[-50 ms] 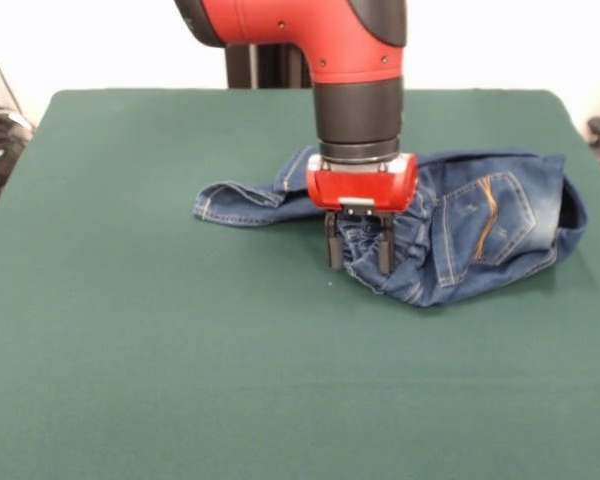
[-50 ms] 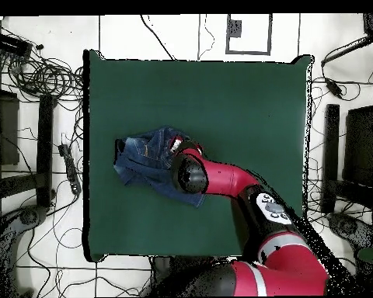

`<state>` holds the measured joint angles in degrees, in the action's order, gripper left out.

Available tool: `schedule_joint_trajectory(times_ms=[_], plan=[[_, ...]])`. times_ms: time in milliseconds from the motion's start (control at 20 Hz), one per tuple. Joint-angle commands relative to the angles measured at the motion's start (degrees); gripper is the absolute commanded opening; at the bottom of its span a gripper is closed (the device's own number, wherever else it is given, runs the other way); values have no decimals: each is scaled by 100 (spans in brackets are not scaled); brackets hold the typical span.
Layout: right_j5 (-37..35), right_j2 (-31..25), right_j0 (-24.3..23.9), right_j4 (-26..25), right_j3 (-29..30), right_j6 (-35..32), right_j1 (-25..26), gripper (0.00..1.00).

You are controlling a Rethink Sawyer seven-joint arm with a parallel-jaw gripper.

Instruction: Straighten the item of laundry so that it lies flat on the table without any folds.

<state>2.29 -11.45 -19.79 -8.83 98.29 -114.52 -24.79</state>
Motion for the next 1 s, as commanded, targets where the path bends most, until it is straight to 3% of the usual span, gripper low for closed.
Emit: schedule_joint_trajectory(times_ms=[50,550,600,850,1000], plan=[[-830,-1027,68,351,188,-709,115,100],[-1823,-750,223,819,39,-665,22,100],[-1823,-714,251,883,50,-655,7,0],[-2499,-733,246,1357,93,-882,19,0],[-2405,-830,166,1377,169,-718,71,0]])
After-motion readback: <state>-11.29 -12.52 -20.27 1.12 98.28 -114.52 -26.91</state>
